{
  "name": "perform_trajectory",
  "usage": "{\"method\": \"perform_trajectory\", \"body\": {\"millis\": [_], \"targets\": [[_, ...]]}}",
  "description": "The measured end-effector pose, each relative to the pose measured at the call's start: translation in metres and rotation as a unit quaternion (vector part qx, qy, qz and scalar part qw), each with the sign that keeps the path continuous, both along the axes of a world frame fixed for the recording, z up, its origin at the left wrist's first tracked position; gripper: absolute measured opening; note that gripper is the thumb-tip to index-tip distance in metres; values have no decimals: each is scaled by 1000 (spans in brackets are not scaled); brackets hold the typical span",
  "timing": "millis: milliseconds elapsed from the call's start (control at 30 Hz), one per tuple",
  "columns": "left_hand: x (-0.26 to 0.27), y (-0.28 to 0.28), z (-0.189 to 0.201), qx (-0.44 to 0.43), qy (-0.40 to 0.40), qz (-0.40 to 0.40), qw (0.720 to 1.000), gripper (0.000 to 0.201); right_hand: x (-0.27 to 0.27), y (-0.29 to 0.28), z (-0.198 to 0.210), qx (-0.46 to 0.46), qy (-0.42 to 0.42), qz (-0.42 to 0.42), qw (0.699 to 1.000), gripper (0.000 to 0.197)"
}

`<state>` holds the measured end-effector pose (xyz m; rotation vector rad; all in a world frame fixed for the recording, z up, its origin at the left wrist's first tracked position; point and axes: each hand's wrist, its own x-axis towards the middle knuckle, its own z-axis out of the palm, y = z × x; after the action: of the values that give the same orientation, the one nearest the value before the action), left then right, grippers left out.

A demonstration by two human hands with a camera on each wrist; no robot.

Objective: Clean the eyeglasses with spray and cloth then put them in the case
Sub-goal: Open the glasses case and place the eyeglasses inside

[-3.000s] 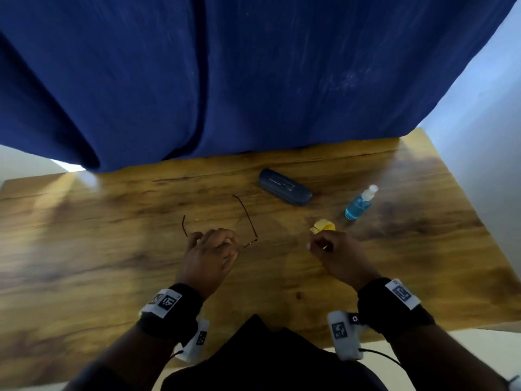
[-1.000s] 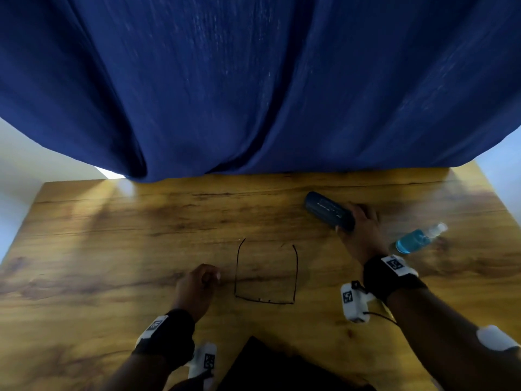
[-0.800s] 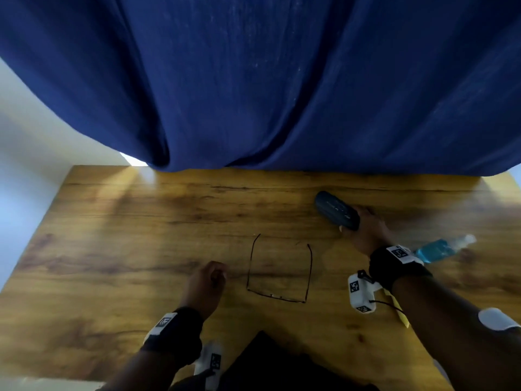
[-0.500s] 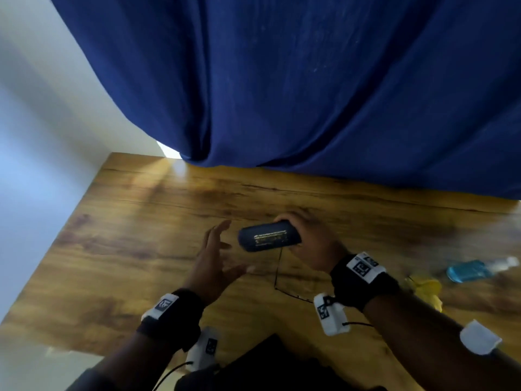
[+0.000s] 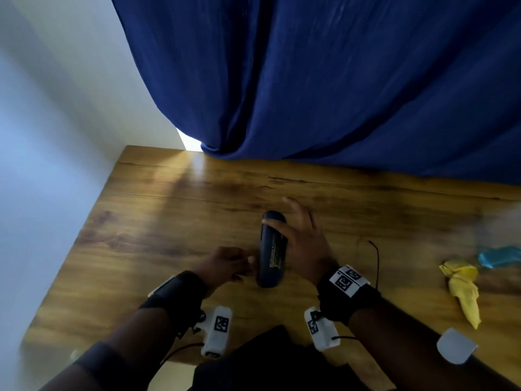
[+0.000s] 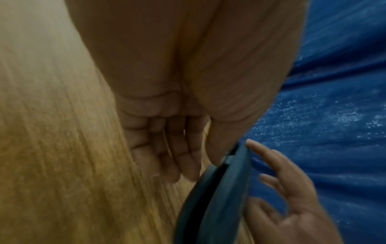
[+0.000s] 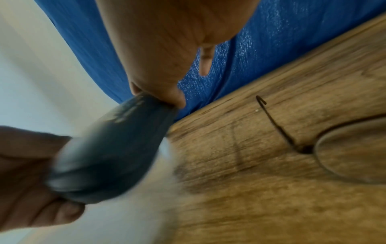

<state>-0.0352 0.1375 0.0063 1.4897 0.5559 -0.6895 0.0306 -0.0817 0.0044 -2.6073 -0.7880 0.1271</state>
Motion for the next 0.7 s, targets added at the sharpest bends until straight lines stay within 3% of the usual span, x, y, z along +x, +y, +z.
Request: {"method": "perform_trajectory", "body": {"millis": [100, 167, 233, 300, 400, 433, 500, 600, 700], "targets": [[4, -5, -7, -61, -21, 12, 998, 19, -7, 20, -4, 138, 203, -21, 969, 46], [11, -8, -11, -66, -14, -3, 998, 18, -13, 33, -6, 148, 251, -27, 956, 36], [16, -11, -15, -38, -13, -9, 999, 15, -16, 40, -12, 137, 235, -40, 961, 33], [18, -8, -20, 44, -47, -12, 998, 17, -15, 39, -15, 96, 165, -73, 979, 38], [18, 5, -29, 162, -133, -14, 978, 15, -10, 32, -17, -79, 143, -81, 983, 75], [18, 10, -30, 189, -160, -28, 969, 16, -8, 31, -17, -136, 147, -67, 978, 79], [19, 17, -30, 248, -205, -85, 943, 42, -2, 32, -17, -187, 125, -26, 974, 71], [25, 21, -26, 313, -242, -204, 895, 81, 6, 38, -17, -172, 73, 64, 980, 64], [26, 24, -35, 312, -251, -265, 877, 83, 10, 47, -16, -160, 49, 112, 980, 63]]}}
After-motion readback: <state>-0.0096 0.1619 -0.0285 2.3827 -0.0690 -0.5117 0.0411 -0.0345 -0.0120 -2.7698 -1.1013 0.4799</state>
